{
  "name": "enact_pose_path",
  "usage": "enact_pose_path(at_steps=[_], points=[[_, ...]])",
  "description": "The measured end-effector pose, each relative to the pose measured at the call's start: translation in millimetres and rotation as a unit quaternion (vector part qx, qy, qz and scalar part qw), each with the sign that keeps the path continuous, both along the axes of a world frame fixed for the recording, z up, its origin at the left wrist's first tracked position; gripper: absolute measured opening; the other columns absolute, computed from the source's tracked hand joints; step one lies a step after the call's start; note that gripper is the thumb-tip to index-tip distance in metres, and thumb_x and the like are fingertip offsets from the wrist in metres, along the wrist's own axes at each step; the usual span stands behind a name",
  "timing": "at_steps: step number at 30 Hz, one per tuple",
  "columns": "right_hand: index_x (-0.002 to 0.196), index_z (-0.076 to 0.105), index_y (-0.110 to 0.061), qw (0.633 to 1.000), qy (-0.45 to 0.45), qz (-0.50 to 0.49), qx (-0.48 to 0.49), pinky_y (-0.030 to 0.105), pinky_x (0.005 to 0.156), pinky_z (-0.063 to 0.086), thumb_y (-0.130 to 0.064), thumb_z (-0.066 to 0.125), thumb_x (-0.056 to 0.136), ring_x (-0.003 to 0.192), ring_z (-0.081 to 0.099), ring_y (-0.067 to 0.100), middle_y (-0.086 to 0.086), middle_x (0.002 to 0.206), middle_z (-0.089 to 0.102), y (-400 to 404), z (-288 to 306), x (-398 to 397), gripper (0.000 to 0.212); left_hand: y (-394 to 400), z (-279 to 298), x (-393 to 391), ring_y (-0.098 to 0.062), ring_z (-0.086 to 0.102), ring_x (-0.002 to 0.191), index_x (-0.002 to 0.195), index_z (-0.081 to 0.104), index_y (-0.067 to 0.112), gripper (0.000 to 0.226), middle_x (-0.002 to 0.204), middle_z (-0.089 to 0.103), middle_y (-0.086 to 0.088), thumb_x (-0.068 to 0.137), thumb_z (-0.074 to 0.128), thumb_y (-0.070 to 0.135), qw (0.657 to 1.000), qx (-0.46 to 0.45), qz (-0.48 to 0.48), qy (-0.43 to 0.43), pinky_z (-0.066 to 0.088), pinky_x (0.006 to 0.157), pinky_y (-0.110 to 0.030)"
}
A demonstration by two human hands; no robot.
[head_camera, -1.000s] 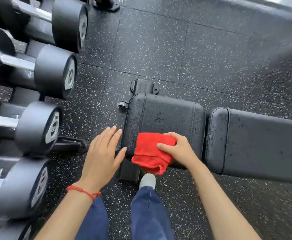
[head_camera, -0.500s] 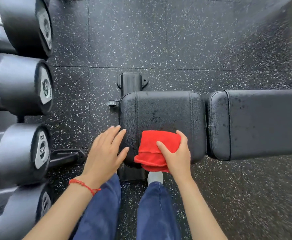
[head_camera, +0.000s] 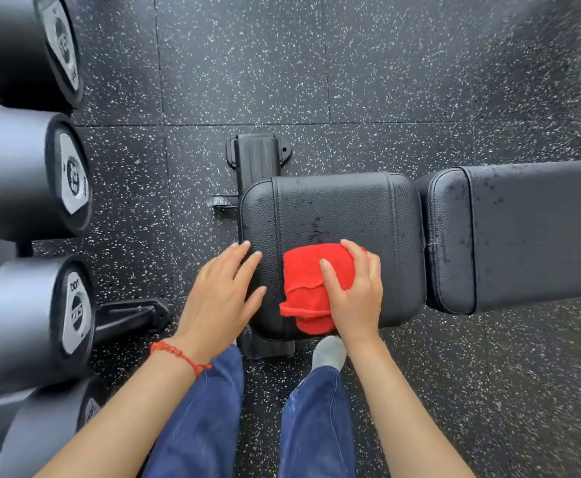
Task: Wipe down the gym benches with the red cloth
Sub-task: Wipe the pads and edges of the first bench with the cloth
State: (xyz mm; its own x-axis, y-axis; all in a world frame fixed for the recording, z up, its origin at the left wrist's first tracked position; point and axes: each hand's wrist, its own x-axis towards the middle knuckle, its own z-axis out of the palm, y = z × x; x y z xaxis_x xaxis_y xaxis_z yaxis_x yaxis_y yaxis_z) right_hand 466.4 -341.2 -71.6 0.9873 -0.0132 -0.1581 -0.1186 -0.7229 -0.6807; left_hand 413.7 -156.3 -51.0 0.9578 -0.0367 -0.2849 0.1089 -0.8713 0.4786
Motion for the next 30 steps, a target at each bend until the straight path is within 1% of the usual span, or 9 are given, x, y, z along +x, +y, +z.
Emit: enact_pose_path(at_steps=[3,5,7,12,15,17,22,25,30], points=[[0.117,0.055,-0.009,1.000,-0.018,0.007,0.013,0.000,0.086,0.025,-0.021,0.066,0.083,0.100,0.052,0.022,0.015,0.110,0.052,7.7,-3.1,19.3,0.038,-3.7,-7.3,2.0,-0.043,0.051,0.117,0.121,0.056,-0.008,0.049,0.129,0.051,-0.027,0.079,0.062,0.018,1.000,0.006,0.016,-0.015,0.045,0.093,-0.053],[0.117,0.055,-0.008,0.999,-0.028,0.014,0.014,0.003,0.087,0.026,-0.020,0.067,0.083,0.100,0.053,0.023,0.016,0.109,0.053,12.2,-4.2,29.9,0.037,-6.2,-12.4,4.7,-0.043,0.049,0.119,0.124,0.054,-0.007,0.052,0.132,0.048,-0.028,0.079,0.071,0.012,0.999,0.009,0.039,-0.030,0.043,0.094,-0.053],[0.117,0.055,-0.009,0.999,-0.024,0.018,0.013,0.007,0.084,0.028,-0.022,0.066,0.084,0.100,0.053,0.023,0.015,0.109,0.053,11.8,-5.3,30.4,0.037,-9.4,-17.4,7.8,-0.043,0.046,0.122,0.127,0.051,-0.007,0.056,0.136,0.044,-0.028,0.078,0.072,0.011,0.997,0.016,0.058,-0.045,0.041,0.096,-0.052],[0.116,0.056,-0.008,0.999,-0.007,-0.032,0.020,0.004,0.083,0.028,-0.034,0.059,0.084,0.098,0.053,0.018,0.015,0.108,0.054,-5.4,-6.2,-3.6,0.042,-18.9,-29.7,9.7,-0.041,0.039,0.129,0.133,0.045,-0.004,0.056,0.143,0.036,-0.026,0.088,0.043,0.028,0.996,0.042,0.065,-0.036,0.040,0.098,-0.052],[0.115,0.056,-0.006,0.999,-0.006,-0.042,0.014,0.001,0.084,0.026,-0.041,0.053,0.084,0.097,0.049,0.012,0.016,0.107,0.053,-11.7,-7.5,-24.8,0.047,-24.7,-39.0,6.7,-0.040,0.036,0.131,0.136,0.041,-0.004,0.058,0.145,0.033,-0.025,0.088,0.037,0.030,0.997,0.044,0.066,-0.020,0.039,0.099,-0.054],[0.114,0.056,-0.004,0.999,-0.012,-0.046,0.008,0.005,0.085,0.028,-0.040,0.050,0.084,0.097,0.048,0.014,0.018,0.107,0.053,-10.4,-9.6,-26.2,0.047,-27.3,-45.2,4.7,-0.039,0.033,0.133,0.138,0.038,-0.004,0.059,0.147,0.030,-0.024,0.089,0.036,0.029,0.996,0.045,0.071,-0.017,0.037,0.101,-0.054],[0.110,0.059,-0.002,0.998,-0.067,-0.020,-0.013,0.021,0.080,0.039,-0.033,0.055,0.085,0.095,0.053,0.021,0.021,0.103,0.056,3.8,-14.4,5.8,0.040,-30.9,-54.3,2.4,-0.039,0.026,0.136,0.140,0.032,-0.005,0.059,0.148,0.025,-0.025,0.090,0.036,0.026,0.996,0.043,0.074,-0.022,0.034,0.104,-0.055],[0.111,0.060,-0.002,0.996,-0.085,0.000,-0.008,0.025,0.079,0.040,-0.027,0.062,0.085,0.093,0.059,0.032,0.022,0.103,0.056,17.1,-16.1,37.7,0.036,-31.5,-55.3,2.1,-0.038,0.026,0.136,0.139,0.033,-0.005,0.058,0.148,0.024,-0.024,0.090,0.036,0.025,0.996,0.045,0.077,-0.029,0.033,0.104,-0.054],[0.113,0.059,-0.005,0.995,-0.104,0.010,-0.005,0.029,0.074,0.038,-0.025,0.062,0.086,0.092,0.059,0.035,0.022,0.104,0.056,38.8,-17.2,86.1,0.035,-32.5,-53.6,2.4,-0.040,0.027,0.135,0.139,0.034,-0.006,0.059,0.147,0.026,-0.026,0.090,0.036,0.026,0.995,0.056,0.073,-0.039,0.032,0.104,-0.054]])
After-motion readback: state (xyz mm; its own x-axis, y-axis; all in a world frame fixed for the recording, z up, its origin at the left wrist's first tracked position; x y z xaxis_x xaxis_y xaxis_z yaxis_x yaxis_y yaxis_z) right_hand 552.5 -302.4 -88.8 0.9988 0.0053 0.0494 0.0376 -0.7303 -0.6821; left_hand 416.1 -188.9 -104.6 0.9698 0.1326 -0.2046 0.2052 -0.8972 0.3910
